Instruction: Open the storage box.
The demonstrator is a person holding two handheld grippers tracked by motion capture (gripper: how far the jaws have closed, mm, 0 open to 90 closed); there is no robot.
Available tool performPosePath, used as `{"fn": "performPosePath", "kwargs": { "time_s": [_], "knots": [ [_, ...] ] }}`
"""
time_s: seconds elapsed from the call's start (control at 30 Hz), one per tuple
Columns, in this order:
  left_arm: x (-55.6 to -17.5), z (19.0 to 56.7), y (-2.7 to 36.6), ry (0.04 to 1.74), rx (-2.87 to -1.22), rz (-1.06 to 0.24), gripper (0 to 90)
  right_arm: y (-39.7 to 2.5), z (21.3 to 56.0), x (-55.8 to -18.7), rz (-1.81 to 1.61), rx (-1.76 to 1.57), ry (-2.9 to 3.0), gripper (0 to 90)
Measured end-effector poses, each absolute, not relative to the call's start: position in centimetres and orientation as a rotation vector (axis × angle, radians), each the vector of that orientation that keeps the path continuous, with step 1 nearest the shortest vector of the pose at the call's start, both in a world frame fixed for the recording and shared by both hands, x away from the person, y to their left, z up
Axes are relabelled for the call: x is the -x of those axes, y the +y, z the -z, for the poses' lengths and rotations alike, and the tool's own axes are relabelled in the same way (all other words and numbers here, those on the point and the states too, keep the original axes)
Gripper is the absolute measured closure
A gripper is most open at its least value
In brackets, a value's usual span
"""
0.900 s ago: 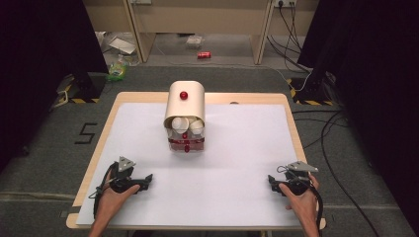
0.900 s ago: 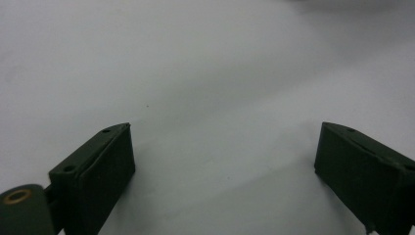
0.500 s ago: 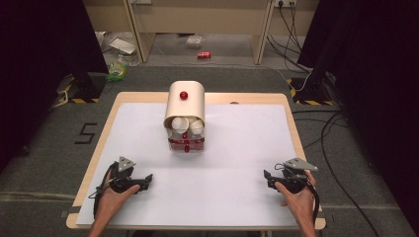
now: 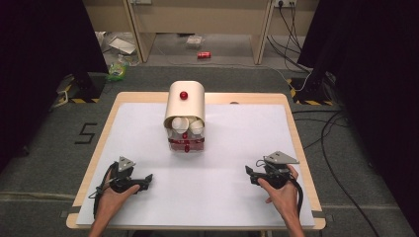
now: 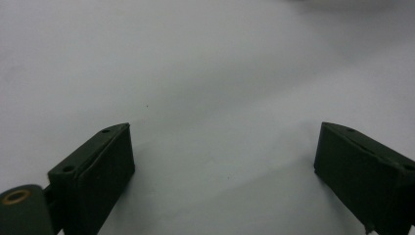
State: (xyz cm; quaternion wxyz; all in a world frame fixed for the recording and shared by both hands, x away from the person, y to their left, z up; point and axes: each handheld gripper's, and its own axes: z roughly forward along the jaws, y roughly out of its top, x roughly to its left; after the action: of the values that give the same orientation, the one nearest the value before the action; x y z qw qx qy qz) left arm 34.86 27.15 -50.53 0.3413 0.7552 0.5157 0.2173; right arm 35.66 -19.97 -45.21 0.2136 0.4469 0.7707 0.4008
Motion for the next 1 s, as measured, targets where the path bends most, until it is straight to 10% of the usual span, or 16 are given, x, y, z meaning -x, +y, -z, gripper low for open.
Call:
{"fn": "performPosePath", "kwargs": {
  "time_s": [1.0],
  "knots": [
    [-34.9, 50.5, 27.2, 1.341, -1.964, -0.564, 6.8, -11.9, 40.4, -37.9, -1.26, -1.02, 2.227, 35.8]
  ]
}}
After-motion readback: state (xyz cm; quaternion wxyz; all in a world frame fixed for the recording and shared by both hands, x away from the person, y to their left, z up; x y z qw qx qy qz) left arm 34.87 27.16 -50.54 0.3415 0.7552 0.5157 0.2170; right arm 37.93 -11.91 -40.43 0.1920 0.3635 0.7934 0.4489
